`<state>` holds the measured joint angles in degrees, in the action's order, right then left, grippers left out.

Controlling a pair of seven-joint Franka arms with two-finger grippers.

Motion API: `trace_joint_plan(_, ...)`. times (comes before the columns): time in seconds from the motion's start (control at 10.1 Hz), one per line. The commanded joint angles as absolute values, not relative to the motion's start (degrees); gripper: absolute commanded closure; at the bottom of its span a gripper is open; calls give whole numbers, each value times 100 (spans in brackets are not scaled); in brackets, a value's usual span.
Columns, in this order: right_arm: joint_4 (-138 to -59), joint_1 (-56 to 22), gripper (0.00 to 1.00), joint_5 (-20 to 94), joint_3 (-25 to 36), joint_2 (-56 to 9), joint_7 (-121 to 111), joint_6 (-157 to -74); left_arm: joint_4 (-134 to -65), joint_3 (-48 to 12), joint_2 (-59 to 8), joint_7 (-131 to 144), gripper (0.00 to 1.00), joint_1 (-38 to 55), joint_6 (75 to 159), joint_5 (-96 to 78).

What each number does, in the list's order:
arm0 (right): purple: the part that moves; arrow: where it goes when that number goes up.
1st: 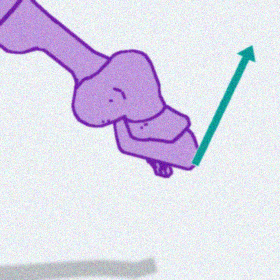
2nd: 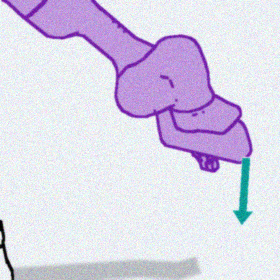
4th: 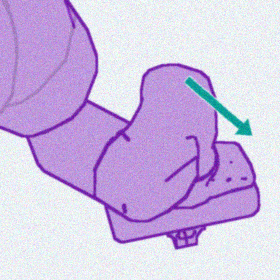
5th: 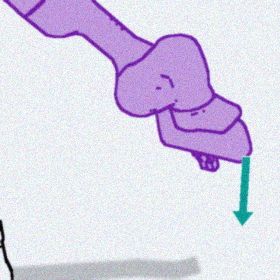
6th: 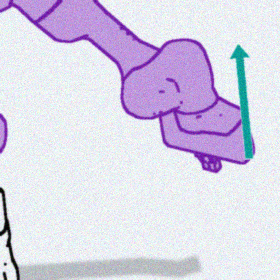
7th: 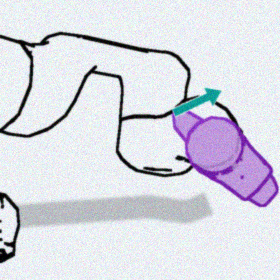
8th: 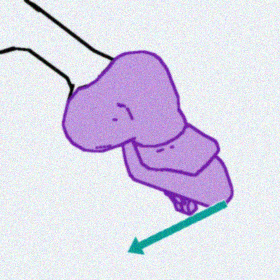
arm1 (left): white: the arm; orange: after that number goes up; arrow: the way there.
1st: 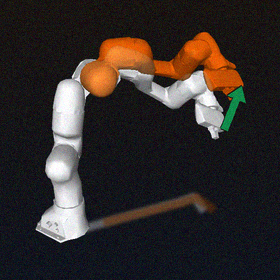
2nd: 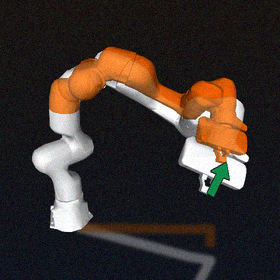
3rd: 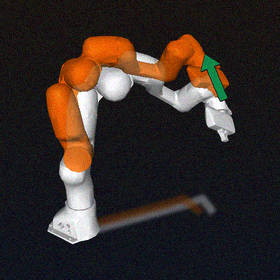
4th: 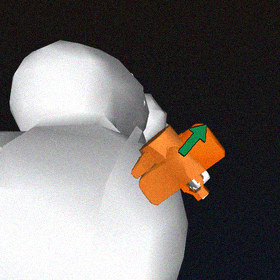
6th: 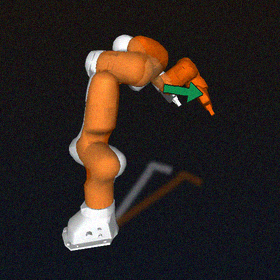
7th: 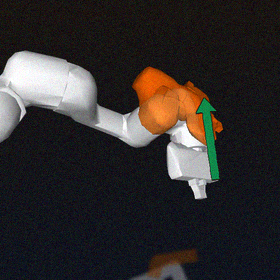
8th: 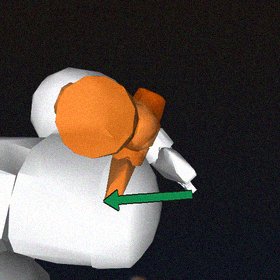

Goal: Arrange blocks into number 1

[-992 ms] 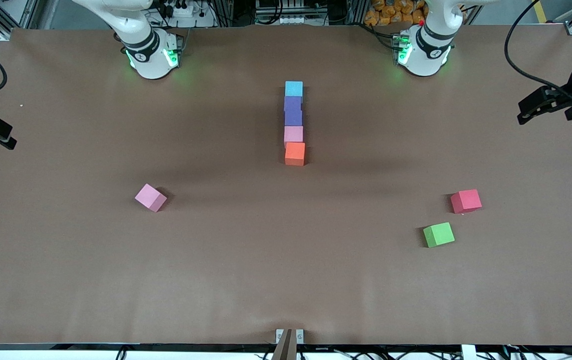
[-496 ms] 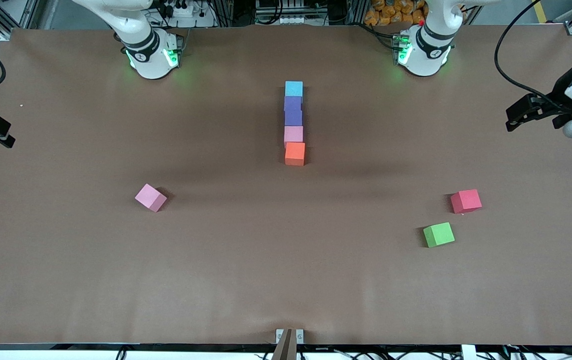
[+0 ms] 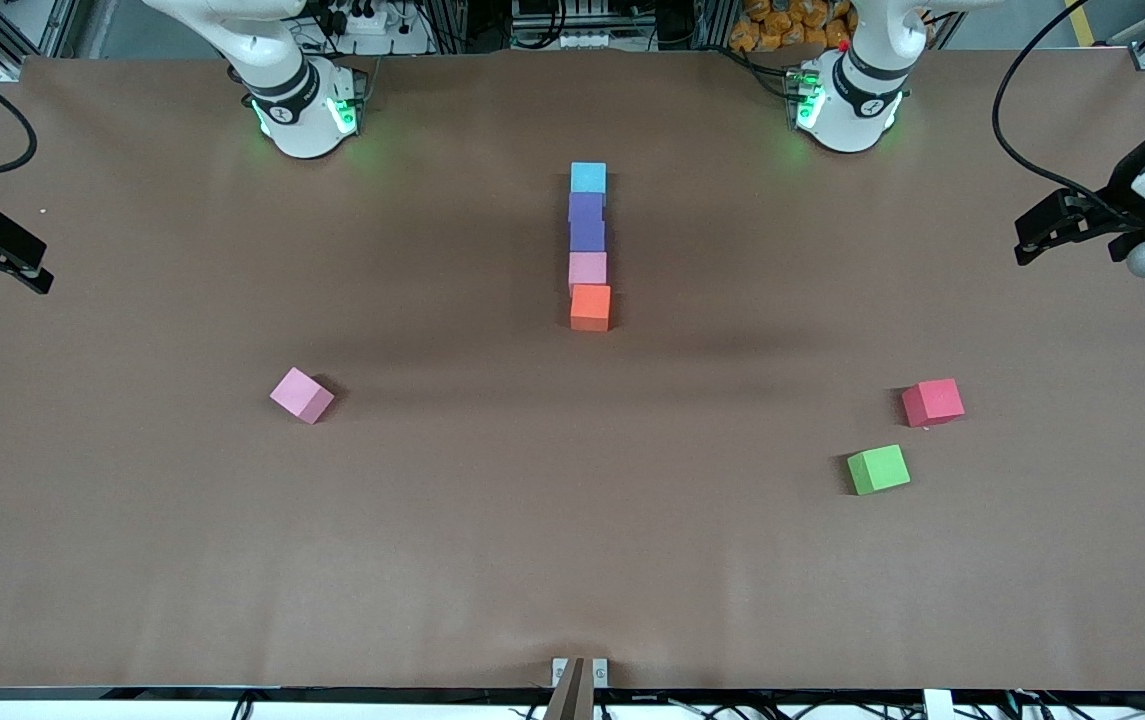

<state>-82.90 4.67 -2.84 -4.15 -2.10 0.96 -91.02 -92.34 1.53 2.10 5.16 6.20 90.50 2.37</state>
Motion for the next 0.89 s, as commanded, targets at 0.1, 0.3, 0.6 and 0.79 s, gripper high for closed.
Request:
trace_joint_plan(0.1,-8218,475,0,-255,-404,-193,176,-9044,-9237,193,290,352,0,642,9070,27)
trace_joint_plan(0.3,-8218,466,0,-264,-404,-202,211,-9079,-9229,193,290,352,0,642,9062,18)
trace_joint_plan(0.6,-8227,492,0,-272,-387,-228,237,-9237,-9229,193,299,360,0,642,9070,18)
trace_joint_plan(0.79,-8235,519,0,-272,-378,-246,237,-9307,-9220,185,299,369,0,650,9070,-9)
